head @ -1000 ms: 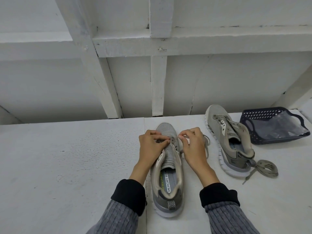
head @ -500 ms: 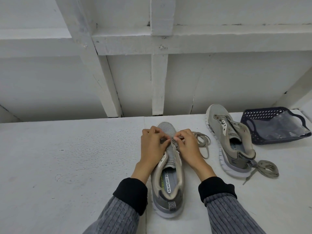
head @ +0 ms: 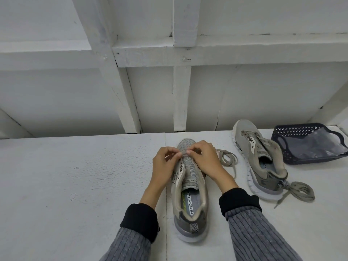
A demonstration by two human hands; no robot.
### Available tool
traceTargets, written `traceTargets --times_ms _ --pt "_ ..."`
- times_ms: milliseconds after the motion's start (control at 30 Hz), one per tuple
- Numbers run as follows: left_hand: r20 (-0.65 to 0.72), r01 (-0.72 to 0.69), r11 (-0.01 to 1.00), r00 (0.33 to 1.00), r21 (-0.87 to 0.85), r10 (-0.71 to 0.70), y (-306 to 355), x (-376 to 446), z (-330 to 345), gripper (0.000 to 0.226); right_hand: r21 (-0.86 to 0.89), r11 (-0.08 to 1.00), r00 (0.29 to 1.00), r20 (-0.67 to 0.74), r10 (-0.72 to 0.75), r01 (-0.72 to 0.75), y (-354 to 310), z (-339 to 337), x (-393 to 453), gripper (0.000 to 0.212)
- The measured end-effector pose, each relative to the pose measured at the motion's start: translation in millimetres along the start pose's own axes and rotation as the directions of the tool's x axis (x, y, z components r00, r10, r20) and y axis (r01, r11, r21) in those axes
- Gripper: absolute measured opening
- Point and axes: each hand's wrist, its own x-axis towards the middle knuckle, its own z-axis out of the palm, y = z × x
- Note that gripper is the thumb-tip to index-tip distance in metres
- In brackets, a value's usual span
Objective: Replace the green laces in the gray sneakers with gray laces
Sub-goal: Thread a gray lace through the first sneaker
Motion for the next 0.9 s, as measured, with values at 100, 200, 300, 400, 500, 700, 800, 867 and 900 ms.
traceTargets --times_ms 100,200,300,400,500,700,800,867,900 --pt "0.003 -0.064 0.995 0.998 0.074 0.064 -5.7 -5.3 2.7 0.019 0.187 0.982 0.989 -0.140 0.055 -0.028 -17.4 -13.6 -0.8 0.013" --pt "-0.018 -0.104 0.979 0.994 0.174 0.109 -5.6 -7.1 5.9 0.021 0.485 0.871 0.977 -0.210 0.037 0.071 -43.6 -34.0 -2.1 0.019" --pt "-0.030 -0.063 0.965 0.997 0.254 0.073 3.0 -7.2 7.0 0.020 0.526 0.838 0.967 -0.253 -0.010 0.146 -56.2 -46.6 0.0 0.018" --pt "-0.055 0.110 0.883 0.994 0.456 -0.096 18.8 -5.7 4.3 0.026 0.386 0.921 0.974 -0.223 0.031 0.059 -40.5 -37.0 -1.5 0.016" --pt "-0.011 0.187 0.848 0.978 0.496 -0.210 31.2 -2.2 -0.3 0.034 0.265 0.963 0.979 -0.172 0.105 -0.056 -20.3 -18.7 -9.1 0.010" --pt "0.053 0.221 0.913 0.966 0.343 -0.254 37.4 0.7 -15.1 0.006 0.142 0.986 0.994 -0.052 0.093 -0.084 -10.8 -0.2 -19.6 0.004" --pt "0.067 0.225 0.915 0.963 0.335 -0.262 36.2 2.1 -18.8 0.012 0.012 0.999 0.999 -0.014 0.050 -0.050 -9.4 0.6 -15.0 0.006" --pt "0.078 0.232 0.919 0.960 0.318 -0.270 34.0 2.8 -20.0 0.010 -0.123 0.992 0.999 0.005 0.040 -0.039 -9.4 1.0 -12.4 0.008" --pt "0.082 0.240 0.921 0.958 0.306 -0.276 32.8 2.8 -20.7 0.009 -0.158 0.987 0.999 0.004 0.042 -0.041 -9.8 1.5 -11.7 0.008"
